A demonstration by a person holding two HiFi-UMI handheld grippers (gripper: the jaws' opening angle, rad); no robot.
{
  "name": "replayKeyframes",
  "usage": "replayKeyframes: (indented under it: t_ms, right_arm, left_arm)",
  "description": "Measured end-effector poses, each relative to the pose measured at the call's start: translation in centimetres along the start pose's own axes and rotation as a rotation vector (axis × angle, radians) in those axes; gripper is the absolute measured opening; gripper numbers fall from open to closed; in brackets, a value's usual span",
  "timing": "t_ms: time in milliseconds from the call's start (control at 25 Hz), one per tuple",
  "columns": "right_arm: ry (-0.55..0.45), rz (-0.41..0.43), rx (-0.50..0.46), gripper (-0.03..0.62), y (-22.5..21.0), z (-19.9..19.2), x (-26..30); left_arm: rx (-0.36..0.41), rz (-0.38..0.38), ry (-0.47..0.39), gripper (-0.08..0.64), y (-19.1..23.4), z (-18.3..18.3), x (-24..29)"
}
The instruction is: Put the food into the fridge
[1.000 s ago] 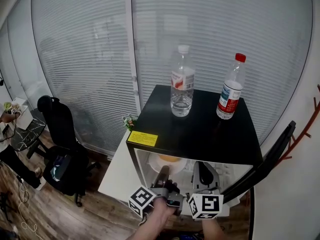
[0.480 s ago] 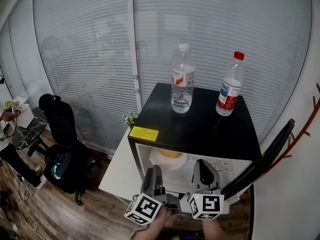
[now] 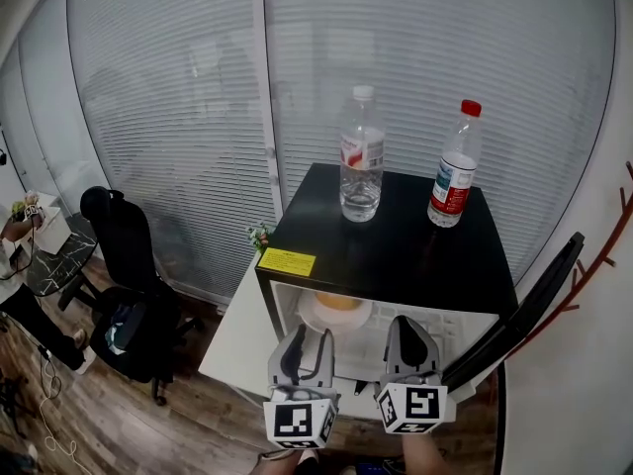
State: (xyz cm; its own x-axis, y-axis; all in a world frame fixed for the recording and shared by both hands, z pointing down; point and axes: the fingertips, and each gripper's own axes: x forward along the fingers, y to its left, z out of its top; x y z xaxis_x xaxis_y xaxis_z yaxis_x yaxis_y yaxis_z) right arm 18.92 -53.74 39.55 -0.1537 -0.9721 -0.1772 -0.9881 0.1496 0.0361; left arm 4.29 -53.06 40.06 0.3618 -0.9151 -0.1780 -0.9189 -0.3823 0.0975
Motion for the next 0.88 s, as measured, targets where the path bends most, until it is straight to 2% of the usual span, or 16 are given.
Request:
replayKeyframes:
  t_ms: [120, 320, 640, 880]
  right_arm:
    - [0.001, 0.000, 0.003, 0.028, 0.1, 0.0, 0.0]
    - [0.004, -0.002, -0.002, 0.028, 0.2, 0.0, -0.1]
    - [-0.004, -0.001, 0.001, 0.028, -0.1, -0.1, -0.2]
    - [0.007, 0.028, -0.036, 0.028, 0.7, -0.1, 0.1]
  left_arm:
    - [0.086, -0.015, -0.013, 0.164, -0.5, 0.3, 0.2]
    - [0.093, -0.024, -0.037, 0.162, -1.1, 1.0, 0.4]
    - [0.117, -0.008, -0.014, 0.046, -0.9, 0.8, 1.0]
    - [0.127, -0.023, -0.022, 0.028, -1.3, 1.1, 1.5]
